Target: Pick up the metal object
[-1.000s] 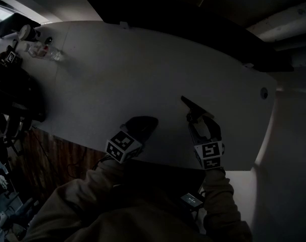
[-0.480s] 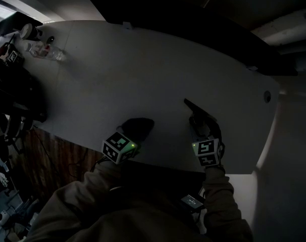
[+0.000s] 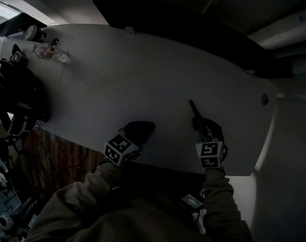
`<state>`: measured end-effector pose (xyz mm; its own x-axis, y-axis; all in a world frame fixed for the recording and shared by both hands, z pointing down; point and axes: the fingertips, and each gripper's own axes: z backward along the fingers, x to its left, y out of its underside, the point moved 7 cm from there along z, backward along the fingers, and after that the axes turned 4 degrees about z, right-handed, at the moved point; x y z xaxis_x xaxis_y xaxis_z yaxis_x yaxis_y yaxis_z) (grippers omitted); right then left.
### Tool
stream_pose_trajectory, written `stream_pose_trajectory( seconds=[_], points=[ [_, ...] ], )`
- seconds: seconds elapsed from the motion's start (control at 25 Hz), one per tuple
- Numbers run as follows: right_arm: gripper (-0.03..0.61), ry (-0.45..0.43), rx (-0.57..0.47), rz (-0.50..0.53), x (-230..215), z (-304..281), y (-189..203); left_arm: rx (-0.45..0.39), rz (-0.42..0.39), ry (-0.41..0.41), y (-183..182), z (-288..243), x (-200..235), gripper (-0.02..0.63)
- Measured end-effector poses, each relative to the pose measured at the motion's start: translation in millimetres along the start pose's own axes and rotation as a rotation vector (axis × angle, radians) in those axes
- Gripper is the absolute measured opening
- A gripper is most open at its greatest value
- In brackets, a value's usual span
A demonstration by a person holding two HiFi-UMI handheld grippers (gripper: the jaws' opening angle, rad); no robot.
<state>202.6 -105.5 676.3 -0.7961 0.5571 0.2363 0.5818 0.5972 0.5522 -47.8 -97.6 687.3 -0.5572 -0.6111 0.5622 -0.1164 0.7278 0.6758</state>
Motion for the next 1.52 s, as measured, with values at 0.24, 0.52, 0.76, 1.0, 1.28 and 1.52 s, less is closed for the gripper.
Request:
stream_pose_trajectory(
  seconds=[0.24,0.52,0.76,1.0,1.28,1.52],
  points=[
    [0.021,-0.009,-0.023,-0.078,-6.2,20.1,-9.3,-0.023,-0.018,-0.022,-23.5,13.5,-7.8,-0.003],
    [0.021,-0.006,-0.044,-0.130,-17.9,41.9,-22.8,-0.059,-0.066,-0.035,-55.0,24.5,-23.4,-0.003],
    [0.021,0.015,-0.083,-0.155,-32.0,53.8,-34.6,-0.118,-0.079,-0.055,-89.4,38.1,-26.5,-0.003],
    [0.021,0.042,-0.133,-0.208,-45.9,75.5,-52.7,-0.154,-0.116,-0.072,-119.7,54.7,-32.0,-0.003],
    [0.021,0.084,-0.213,-0.219,-66.0,105.4,-81.9,-0.219,-0.175,-0.085,-157.8,70.2,-41.6,-0.003],
    [0.021,0.137,-0.312,-0.205,-90.4,142.6,-116.9,-0.290,-0.224,-0.092,-193.8,88.8,-55.7,-0.003]
  ],
)
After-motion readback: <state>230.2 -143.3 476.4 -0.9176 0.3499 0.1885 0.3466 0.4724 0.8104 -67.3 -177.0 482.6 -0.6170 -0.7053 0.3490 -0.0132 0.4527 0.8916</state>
